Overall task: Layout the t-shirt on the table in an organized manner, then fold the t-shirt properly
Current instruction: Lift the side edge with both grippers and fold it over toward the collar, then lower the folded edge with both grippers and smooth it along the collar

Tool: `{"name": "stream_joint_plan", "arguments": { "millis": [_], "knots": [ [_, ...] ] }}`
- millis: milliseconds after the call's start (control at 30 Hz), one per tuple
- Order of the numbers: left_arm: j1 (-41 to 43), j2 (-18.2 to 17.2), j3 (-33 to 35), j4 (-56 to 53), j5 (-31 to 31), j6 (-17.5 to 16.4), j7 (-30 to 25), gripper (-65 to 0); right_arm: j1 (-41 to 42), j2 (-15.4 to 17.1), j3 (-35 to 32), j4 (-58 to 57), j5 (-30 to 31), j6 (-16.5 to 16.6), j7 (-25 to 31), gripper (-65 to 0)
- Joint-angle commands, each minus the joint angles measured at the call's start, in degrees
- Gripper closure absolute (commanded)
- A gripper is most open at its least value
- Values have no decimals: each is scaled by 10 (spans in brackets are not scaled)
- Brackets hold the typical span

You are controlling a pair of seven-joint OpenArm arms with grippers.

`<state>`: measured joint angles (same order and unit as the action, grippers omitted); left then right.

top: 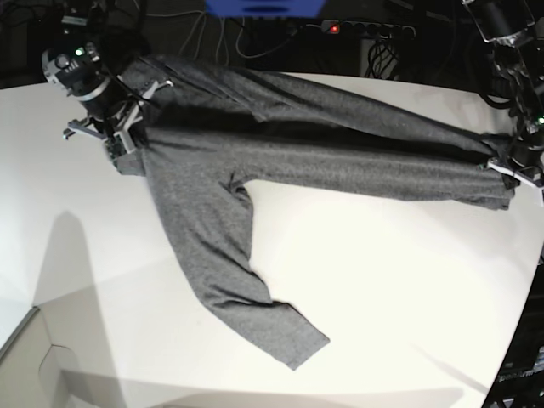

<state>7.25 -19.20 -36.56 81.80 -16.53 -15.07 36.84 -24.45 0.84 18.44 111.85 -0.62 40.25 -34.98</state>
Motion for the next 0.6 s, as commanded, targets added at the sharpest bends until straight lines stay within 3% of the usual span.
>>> {"name": "stream_joint_plan", "arguments": {
  "millis": [0, 567],
  "knots": [
    [-7, -13, -4, 10, -2, 1, -15, -2, -2, 3, 0, 9, 6, -2, 10, 0],
    [-28, -17, -4, -14, -1, 1, -16, -2, 2, 1, 0, -22, 6, -2, 11, 0]
  ]
}}
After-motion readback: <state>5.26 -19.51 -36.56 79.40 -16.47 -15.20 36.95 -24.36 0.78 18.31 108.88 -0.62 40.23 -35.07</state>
